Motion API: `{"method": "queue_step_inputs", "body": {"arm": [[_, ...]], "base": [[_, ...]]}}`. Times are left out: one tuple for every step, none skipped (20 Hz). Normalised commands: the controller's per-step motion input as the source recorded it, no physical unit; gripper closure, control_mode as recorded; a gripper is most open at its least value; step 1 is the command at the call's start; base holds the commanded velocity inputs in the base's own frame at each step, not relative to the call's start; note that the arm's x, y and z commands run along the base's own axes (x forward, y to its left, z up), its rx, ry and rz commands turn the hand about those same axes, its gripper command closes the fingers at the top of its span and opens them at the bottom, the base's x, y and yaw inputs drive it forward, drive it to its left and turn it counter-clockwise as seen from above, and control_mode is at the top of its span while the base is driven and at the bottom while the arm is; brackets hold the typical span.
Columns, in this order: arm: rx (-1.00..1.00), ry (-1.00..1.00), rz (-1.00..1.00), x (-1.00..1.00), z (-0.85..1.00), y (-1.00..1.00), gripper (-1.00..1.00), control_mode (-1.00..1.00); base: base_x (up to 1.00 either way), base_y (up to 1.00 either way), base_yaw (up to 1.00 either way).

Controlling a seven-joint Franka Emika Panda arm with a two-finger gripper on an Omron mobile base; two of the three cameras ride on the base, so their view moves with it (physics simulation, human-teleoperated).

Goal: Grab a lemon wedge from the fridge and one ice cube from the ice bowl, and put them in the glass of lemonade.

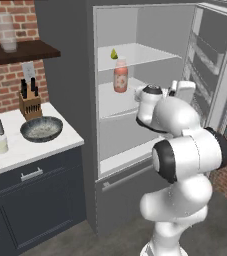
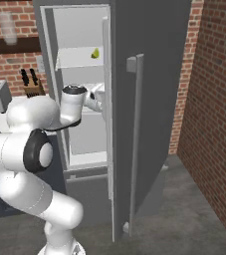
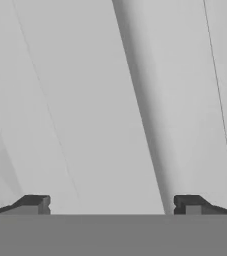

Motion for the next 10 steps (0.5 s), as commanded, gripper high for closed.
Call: {"method": "queue_step_inputs", "body": {"arm": [[0.00, 0.00, -0.29, 0.00, 0.00, -1.00, -1.00, -1.00], [0.00, 0.00, -0.26, 0.00, 0.00, -1.00, -1.00, -1.00], [0.00, 0.00, -0.23, 0.00, 0.00, -1.00, -1.00, -1.00], [0.00, 0.00, -0.21, 0.00, 0.00, -1.00, -1.00, -1.00], [0.00, 0.00, -0.19, 0.00, 0.00, -1.00, -1.00, -1.00], [0.00, -0.01, -0.15, 0.00, 0.00, -1.00, -1.00, -1.00], [0.01, -0.04, -0.12, -0.03, 0.00, -1.00, -1.00, -1.00], [0.07, -0.10, -0.07, -0.12, -0.02, -1.00, -1.00, -1.00], [0.12, -0.17, -0.02, -0.14, -0.06, -1.00, -1.00, -1.00], [0.11, -0.18, 0.00, -0.16, 0.00, -0.89, -1.00, -1.00]], "base": [[0.00, 0.00, 0.00], [0.00, 0.00, 0.00], [0.00, 0.00, 0.00], [0.00, 0.00, 0.00], [0.00, 0.00, 0.00], [0.00, 0.00, 0.00], [0.00, 0.00, 0.00], [0.00, 0.00, 0.00], [0.00, 0.00, 0.00], [0.00, 0.00, 0.00]]}}
